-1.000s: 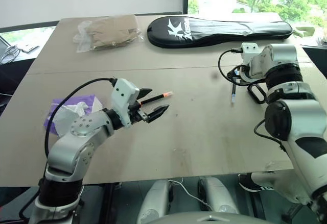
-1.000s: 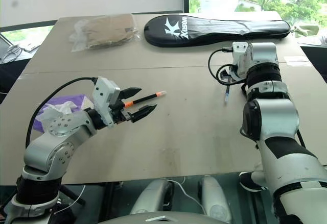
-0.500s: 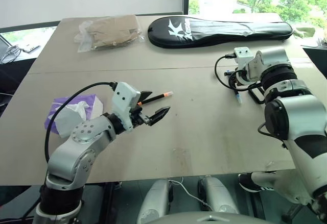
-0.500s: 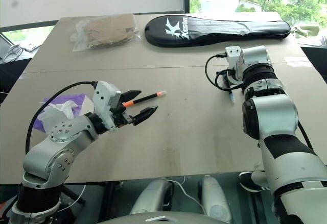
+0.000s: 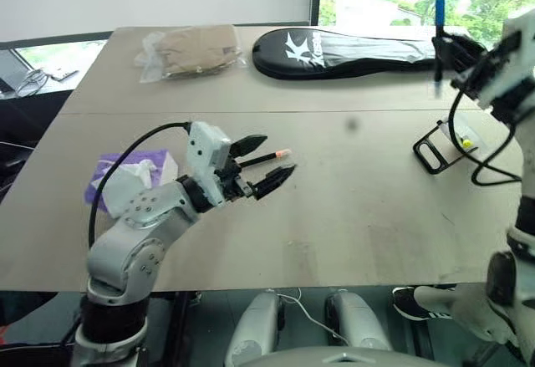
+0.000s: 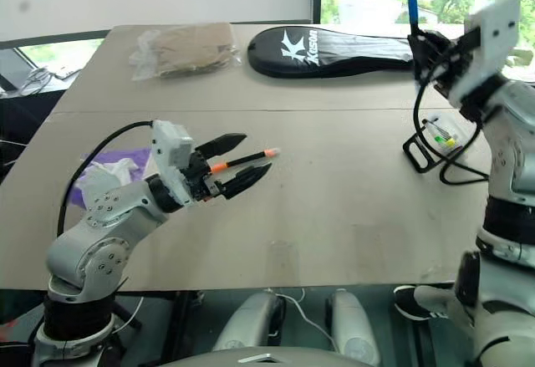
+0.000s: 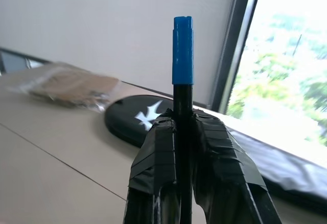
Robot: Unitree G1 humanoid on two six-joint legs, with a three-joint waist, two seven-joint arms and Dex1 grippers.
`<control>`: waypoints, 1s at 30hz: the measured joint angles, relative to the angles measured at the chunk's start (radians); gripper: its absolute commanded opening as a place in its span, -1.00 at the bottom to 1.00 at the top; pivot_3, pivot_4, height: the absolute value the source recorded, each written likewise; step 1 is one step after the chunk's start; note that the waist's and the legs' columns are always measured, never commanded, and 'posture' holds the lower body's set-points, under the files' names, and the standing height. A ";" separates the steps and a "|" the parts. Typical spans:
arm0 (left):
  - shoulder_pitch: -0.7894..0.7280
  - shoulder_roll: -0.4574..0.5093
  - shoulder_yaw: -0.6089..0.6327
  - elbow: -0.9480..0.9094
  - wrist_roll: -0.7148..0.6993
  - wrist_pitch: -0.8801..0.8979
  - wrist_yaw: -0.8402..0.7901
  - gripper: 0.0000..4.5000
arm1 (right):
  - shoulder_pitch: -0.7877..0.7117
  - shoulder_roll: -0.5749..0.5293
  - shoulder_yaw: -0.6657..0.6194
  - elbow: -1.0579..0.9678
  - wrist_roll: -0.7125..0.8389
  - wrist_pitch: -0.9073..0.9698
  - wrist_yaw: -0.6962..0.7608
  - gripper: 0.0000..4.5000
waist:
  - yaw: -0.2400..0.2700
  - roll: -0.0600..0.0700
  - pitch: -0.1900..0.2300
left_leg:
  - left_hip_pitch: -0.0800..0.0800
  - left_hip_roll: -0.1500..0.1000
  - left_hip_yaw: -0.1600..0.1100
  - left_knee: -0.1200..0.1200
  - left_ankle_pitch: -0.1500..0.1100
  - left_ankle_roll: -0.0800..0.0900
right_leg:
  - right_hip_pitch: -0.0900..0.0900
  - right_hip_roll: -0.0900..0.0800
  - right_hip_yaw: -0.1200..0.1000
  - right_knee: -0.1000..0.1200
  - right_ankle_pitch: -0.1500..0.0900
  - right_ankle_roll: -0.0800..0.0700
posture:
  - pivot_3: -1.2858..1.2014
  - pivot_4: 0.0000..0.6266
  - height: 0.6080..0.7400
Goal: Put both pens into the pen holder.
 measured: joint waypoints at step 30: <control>-0.058 0.041 -0.042 0.005 -0.084 -0.011 -0.125 1.00 | 0.262 -0.092 0.101 0.334 -0.190 -0.637 0.009 0.77 | -0.003 0.000 0.000 | 0.010 0.002 0.005 -0.001 0.000 0.001 | 0.008 0.002 0.006 0.000 0.000 0.000 | 0.03 -0.52 1.00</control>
